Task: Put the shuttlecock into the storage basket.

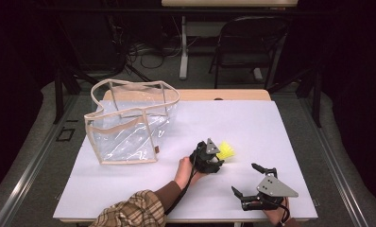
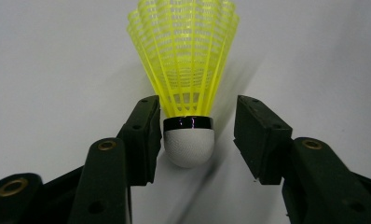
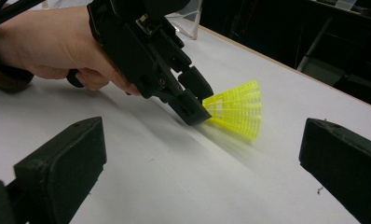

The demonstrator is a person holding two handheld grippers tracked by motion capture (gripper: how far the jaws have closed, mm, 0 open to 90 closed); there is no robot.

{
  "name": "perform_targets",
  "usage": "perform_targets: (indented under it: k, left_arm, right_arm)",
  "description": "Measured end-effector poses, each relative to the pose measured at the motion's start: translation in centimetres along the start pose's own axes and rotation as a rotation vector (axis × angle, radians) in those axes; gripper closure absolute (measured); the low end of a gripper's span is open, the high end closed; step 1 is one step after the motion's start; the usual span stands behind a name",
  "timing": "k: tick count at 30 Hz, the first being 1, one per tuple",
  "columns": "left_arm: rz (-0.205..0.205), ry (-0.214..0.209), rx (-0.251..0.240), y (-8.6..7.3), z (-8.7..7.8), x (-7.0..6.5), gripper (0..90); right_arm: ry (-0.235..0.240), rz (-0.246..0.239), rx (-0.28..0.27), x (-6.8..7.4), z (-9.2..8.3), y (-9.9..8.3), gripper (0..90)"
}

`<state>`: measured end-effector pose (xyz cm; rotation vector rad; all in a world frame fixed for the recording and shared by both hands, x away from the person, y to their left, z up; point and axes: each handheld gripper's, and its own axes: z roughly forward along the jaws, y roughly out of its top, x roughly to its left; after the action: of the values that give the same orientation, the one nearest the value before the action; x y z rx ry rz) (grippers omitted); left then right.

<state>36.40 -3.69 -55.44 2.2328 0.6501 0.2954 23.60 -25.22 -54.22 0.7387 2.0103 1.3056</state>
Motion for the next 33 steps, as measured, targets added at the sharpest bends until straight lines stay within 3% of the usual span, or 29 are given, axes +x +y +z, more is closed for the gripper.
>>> perform_targets:
  k: [17,33]
  left_arm:
    - [-0.024,0.023,0.011,-0.27,0.44,-0.03,60.7]
    - [-0.038,0.009,-0.012,-0.39,0.26,0.17,64.9]
  right_arm:
    - [0.004,-0.001,0.005,0.00,0.12,-0.04,0.3]
    - [0.006,0.000,0.008,0.02,0.14,-0.05,0.3]
